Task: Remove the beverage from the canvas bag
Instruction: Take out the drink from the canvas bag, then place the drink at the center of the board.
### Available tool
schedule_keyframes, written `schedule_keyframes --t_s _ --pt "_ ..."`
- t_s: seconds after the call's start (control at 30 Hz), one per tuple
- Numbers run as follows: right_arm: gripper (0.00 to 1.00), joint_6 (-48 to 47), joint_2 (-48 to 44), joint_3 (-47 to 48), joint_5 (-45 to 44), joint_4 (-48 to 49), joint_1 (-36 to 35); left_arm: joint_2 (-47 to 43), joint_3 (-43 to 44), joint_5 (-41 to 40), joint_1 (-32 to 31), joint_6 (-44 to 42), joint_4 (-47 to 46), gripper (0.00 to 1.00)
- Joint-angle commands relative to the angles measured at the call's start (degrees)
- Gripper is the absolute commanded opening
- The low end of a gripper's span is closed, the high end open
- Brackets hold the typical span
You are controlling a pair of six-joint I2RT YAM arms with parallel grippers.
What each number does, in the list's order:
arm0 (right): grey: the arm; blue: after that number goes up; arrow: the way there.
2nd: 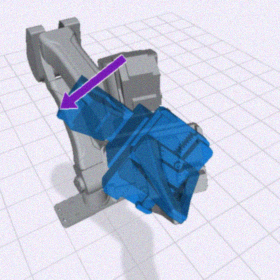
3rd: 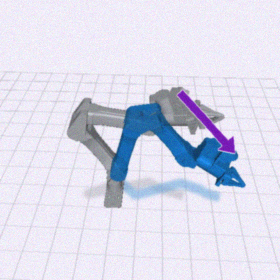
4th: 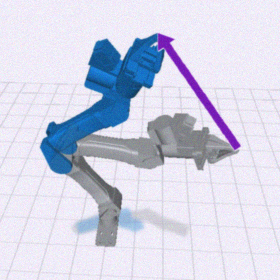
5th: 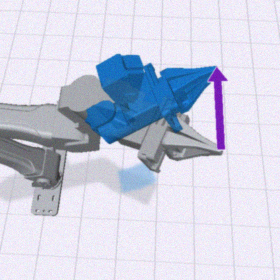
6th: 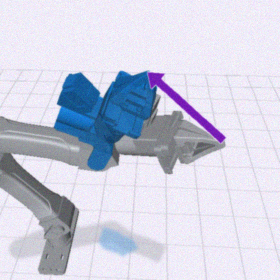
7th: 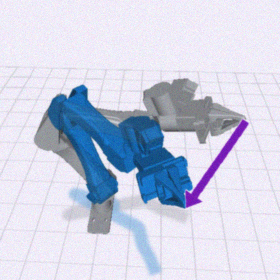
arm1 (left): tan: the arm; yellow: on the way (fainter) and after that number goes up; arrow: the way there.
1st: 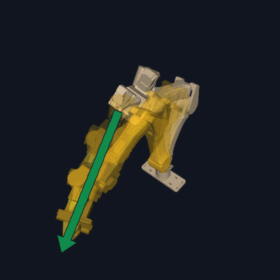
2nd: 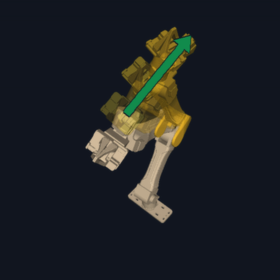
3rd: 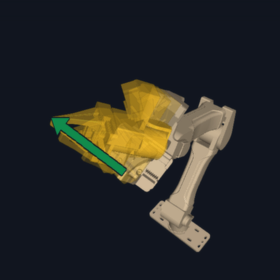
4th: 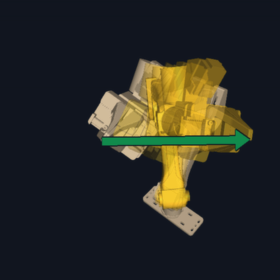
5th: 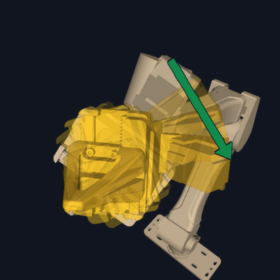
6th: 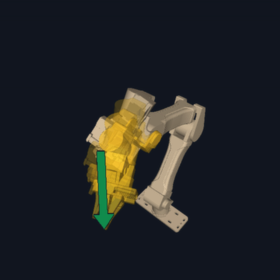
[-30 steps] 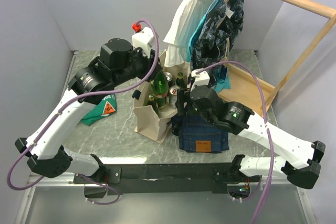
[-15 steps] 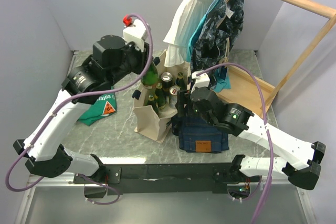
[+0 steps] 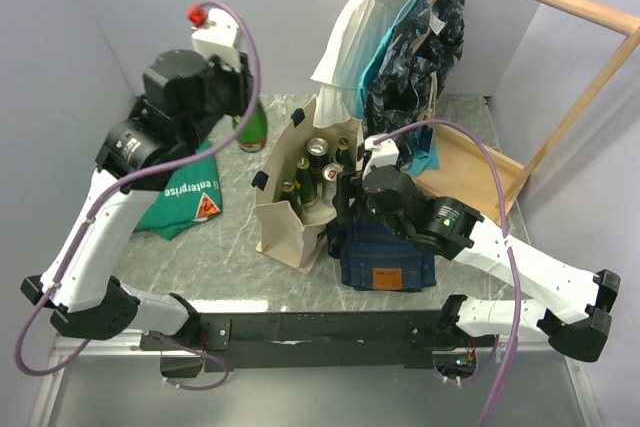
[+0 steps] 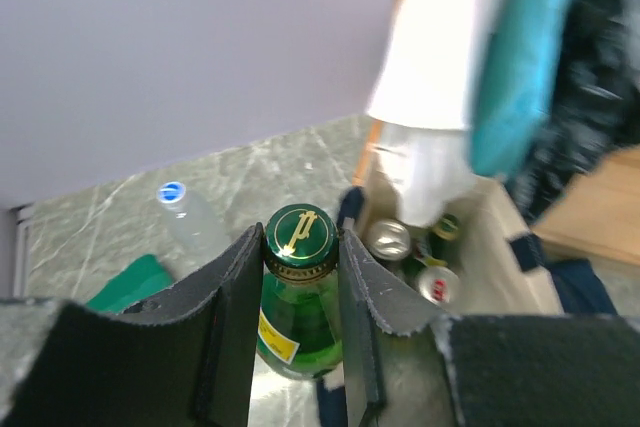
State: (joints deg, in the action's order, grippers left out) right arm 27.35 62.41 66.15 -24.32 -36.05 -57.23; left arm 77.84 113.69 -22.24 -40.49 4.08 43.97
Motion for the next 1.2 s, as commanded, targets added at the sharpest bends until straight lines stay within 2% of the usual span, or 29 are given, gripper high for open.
schedule_keyframes --t_s 0.0,0.2,0.27,0.47,0.6,0.83,1.17 --pt "0.82 -0.2 0.1 0.9 -0.5 1.7 -0.2 -2.6 -0.6 4.6 10.1 1.7 -13.0 0.01" --pt "0.82 -0.3 0.1 0.8 -0.1 1.9 -0.2 -0.4 -3.2 11.2 17.3 3.7 -15.6 0.01" --pt "0.82 -0.2 0.1 1.0 0.1 1.7 -0.2 -0.2 -4.5 13.4 17.8 4.7 -19.3 0.01" --pt "0.82 -0.4 -0.5 -0.1 0.8 2.0 -0.2 3.9 -2.7 13.5 18.7 5.2 -20.4 0.01" --pt "0.83 -1.0 -1.4 -0.1 0.6 1.6 -0.2 3.6 -8.5 12.8 20.2 5.4 -25.4 0.01" --pt "0.85 -2.0 -3.3 -0.1 0.1 1.3 -0.3 5.7 -13.6 14.3 22.6 6.3 -31.5 0.01" --pt "0.86 -3.3 0.9 4.3 0.1 -1.0 -0.2 9.6 -19.6 19.5 24.6 7.6 -38.7 0.01"
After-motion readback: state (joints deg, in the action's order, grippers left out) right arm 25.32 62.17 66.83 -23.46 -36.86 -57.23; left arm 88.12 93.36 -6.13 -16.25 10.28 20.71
